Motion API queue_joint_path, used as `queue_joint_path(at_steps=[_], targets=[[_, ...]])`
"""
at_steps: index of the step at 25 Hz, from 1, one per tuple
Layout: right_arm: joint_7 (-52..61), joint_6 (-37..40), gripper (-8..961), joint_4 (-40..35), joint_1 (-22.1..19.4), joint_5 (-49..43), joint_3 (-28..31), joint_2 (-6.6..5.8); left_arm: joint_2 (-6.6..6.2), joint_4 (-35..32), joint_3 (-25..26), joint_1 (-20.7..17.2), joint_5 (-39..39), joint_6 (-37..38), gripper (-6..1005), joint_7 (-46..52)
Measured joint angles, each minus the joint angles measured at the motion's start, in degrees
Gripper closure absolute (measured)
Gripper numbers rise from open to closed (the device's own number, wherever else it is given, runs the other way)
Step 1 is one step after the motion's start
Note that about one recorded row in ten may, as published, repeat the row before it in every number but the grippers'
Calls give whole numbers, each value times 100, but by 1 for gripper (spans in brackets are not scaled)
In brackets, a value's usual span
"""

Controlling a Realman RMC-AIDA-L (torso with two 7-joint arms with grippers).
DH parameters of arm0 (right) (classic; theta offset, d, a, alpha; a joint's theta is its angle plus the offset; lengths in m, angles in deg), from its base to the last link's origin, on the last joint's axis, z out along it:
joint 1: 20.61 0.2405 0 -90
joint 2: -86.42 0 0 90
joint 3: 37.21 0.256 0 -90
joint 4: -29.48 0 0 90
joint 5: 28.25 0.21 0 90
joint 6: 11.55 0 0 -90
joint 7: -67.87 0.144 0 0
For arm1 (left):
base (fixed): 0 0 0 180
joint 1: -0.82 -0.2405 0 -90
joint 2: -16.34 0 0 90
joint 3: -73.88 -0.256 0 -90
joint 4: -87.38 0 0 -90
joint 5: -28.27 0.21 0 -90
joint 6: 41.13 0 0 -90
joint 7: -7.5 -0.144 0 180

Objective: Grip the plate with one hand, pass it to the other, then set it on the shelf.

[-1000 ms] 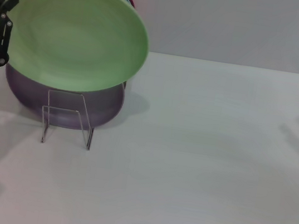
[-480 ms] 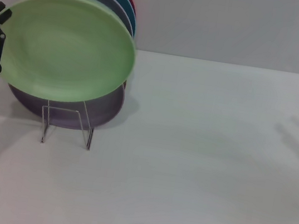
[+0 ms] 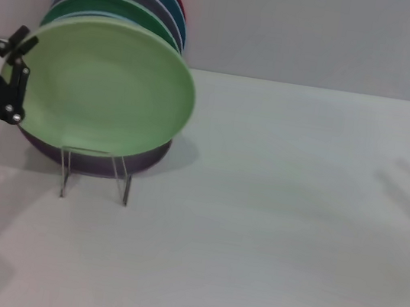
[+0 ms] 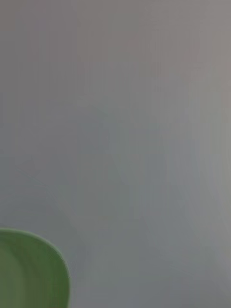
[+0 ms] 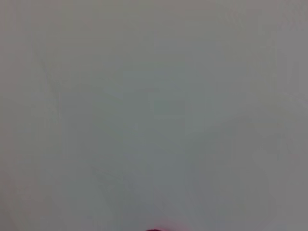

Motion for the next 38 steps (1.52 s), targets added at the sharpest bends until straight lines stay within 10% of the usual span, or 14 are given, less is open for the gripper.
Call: queue_joint_path(at_steps=[26, 34, 38], targets=[[-12, -70, 275, 16, -22, -65, 29, -23, 395, 311, 147, -409, -26, -90, 770, -674], [-878, -73, 275, -276, -95, 74, 79, 18, 549, 998, 1674, -1274, -33, 596, 763, 175], [-3731, -135, 275, -1724, -70, 1091, 44, 77, 561, 800, 2329, -1383, -64, 432, 760, 1357]])
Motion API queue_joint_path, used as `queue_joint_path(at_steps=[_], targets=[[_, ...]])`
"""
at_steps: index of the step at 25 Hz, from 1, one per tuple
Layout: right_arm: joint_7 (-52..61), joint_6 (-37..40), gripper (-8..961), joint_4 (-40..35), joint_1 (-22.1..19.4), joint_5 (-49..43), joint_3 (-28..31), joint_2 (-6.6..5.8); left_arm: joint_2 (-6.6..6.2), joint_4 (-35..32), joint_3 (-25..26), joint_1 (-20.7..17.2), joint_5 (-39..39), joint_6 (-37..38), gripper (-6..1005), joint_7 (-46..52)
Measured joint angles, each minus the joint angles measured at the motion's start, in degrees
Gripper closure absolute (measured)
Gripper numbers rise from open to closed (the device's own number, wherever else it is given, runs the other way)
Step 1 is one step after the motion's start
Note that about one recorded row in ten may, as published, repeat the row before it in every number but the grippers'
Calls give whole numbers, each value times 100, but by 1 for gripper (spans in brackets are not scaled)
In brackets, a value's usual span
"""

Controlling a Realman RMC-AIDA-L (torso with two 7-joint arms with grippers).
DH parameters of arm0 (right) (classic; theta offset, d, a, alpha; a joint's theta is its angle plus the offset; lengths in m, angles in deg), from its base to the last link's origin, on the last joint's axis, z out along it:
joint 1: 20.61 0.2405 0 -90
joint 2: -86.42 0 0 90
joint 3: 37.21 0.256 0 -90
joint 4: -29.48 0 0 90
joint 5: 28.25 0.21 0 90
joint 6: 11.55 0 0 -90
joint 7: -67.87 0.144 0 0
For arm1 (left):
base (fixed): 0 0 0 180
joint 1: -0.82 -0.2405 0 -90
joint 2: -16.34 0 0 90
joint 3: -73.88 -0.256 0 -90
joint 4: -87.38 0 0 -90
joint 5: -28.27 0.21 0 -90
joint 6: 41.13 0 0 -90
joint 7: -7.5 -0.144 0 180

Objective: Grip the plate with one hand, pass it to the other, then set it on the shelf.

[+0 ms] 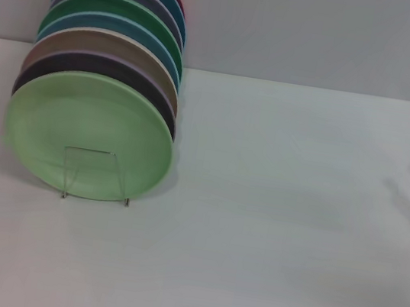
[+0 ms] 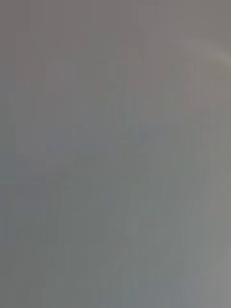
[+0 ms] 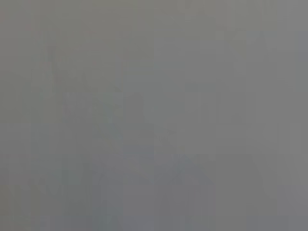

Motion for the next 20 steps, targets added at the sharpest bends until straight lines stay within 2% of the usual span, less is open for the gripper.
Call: queue_joint_path(at_steps=[1, 4, 5, 6, 8, 11, 15, 20], targets=[[0, 0, 275, 0, 0, 0, 0, 0, 0, 0, 0, 0, 0, 0, 742, 0], [-2334, -325, 275, -1453, 179, 1121, -22, 22, 16, -132, 187, 12, -26, -277, 687, 476], [-3655, -497, 275, -2208, 341, 1689, -29, 23, 19, -149, 193, 13, -26, -375, 669, 536], [-3655, -497, 275, -2208, 341, 1689, -29, 23, 22, -155, 181, 13, -26, -472, 650, 570], [-4503, -464, 275, -2576, 475, 1917, -32, 26, 33, -158, 151, 14, -26, -663, 614, 633], [-4787, -335, 275, -2670, 581, 1949, -33, 25, 43, -176, 139, 17, -26, -815, 559, 845], [-4592, -275, 275, -2681, 624, 1955, -9, 27, 44, -204, 144, 42, -26, -1054, 387, 1354], [-4358, -237, 275, -2698, 614, 1961, 19, 29, 43, -178, 137, 65, -32, -1326, 387, 1448]])
